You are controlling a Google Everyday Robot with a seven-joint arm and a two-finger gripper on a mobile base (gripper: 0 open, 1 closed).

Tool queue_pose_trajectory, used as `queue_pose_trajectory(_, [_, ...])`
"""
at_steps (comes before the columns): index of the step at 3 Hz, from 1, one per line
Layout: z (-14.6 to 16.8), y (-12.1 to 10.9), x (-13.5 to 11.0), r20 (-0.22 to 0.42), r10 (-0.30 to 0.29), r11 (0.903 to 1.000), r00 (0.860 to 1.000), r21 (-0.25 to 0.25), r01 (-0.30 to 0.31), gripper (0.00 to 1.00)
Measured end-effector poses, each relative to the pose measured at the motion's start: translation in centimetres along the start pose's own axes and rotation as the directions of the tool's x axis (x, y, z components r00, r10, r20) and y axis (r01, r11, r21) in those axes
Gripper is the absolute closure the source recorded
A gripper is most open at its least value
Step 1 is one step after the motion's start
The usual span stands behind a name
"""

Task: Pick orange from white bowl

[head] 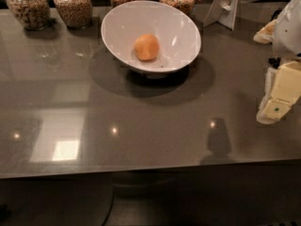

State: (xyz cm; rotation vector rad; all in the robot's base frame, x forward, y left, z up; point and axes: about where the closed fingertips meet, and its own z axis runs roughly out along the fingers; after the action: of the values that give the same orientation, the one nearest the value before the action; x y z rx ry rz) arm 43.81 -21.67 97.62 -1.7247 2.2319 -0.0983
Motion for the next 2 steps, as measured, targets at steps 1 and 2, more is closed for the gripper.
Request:
queue_pose_trajectory(1, [0.00,0.00,0.00,0.000,0.000,1.0000,1.000,0.000,0.000,0.00])
queue_pose_trajectory(2, [-0.06,-0.49,-0.55,0.060,-0.014,0.9997,0.998,0.019,0.013,0.00])
